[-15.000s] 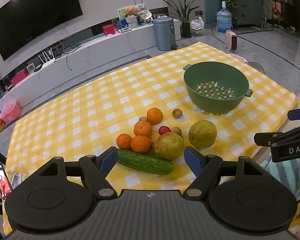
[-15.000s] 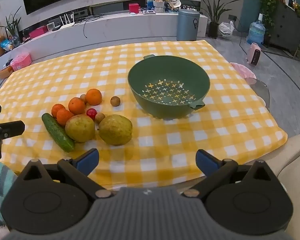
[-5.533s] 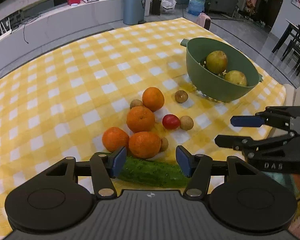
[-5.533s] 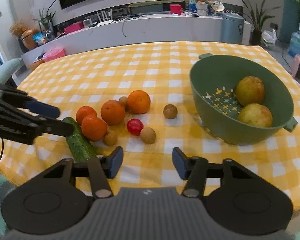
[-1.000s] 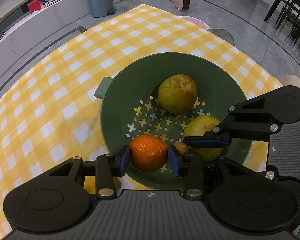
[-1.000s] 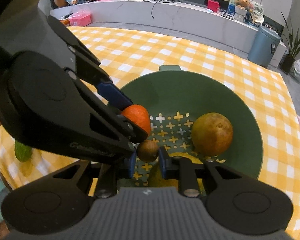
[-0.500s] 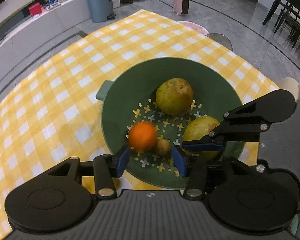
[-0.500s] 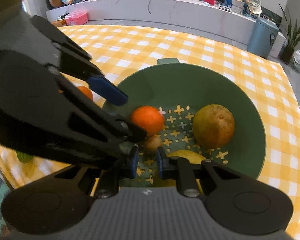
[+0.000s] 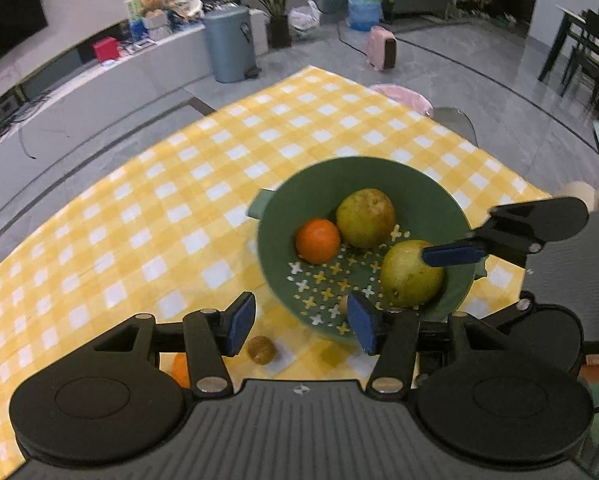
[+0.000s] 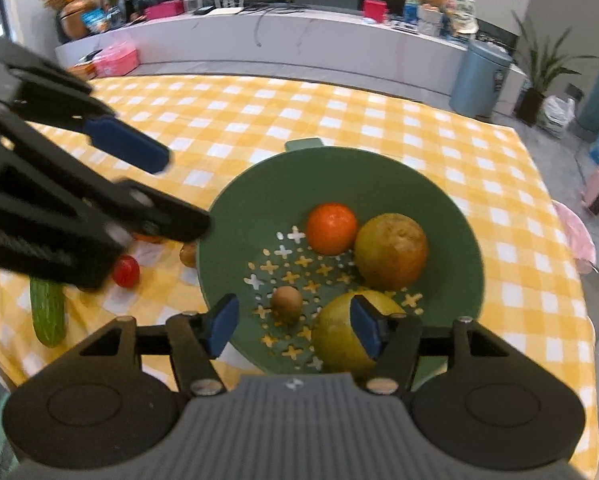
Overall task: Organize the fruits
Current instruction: 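Open both tools to drop the orange and kiwi, then withdraw, then grasp an orange with the left tool while the right tool grasps another orange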
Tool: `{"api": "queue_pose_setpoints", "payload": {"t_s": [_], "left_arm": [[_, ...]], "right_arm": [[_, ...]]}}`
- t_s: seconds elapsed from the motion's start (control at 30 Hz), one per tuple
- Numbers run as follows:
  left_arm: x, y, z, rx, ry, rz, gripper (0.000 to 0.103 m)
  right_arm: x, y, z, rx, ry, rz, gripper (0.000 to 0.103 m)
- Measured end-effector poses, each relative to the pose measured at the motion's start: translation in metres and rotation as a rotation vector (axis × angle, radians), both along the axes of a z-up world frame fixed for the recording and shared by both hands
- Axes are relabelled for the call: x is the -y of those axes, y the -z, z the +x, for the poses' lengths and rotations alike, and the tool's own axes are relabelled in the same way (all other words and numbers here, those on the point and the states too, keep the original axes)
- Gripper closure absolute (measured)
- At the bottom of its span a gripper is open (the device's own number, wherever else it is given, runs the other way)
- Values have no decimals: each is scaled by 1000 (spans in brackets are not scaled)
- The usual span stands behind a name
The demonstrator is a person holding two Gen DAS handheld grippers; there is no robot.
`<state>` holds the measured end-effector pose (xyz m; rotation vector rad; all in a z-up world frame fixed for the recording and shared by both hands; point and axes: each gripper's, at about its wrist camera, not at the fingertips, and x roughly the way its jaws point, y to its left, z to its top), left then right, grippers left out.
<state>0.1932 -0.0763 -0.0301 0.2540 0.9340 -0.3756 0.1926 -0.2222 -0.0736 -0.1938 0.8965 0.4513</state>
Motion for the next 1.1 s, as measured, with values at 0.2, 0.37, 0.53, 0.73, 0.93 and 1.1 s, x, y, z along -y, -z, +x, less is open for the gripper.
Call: {"api": "queue_pose_setpoints", "payload": {"t_s": [0.2, 0.37, 0.53, 0.73, 0.93, 1.1], "left_arm": [[-17, -16, -23, 39, -19, 2, 40], [-33, -28, -44, 85, -16, 38, 40], [-50, -38, -65, 143, -7, 79, 40], [-85, -36, -74, 130, -33, 66, 40], [-123, -23, -76, 90, -70, 45, 40], [-150, -2, -77, 43, -64, 10, 40]], "right_arm": [[0, -12, -24, 58, 63, 25, 33], [-9, -21, -48, 102, 107, 64, 32], [-23, -18, -70, 107, 132, 107, 32], [-44, -5, -88, 66, 124, 129, 32], [-62, 10, -95, 29, 128, 135, 32], [-72, 19, -93, 3, 137, 140, 32]]}}
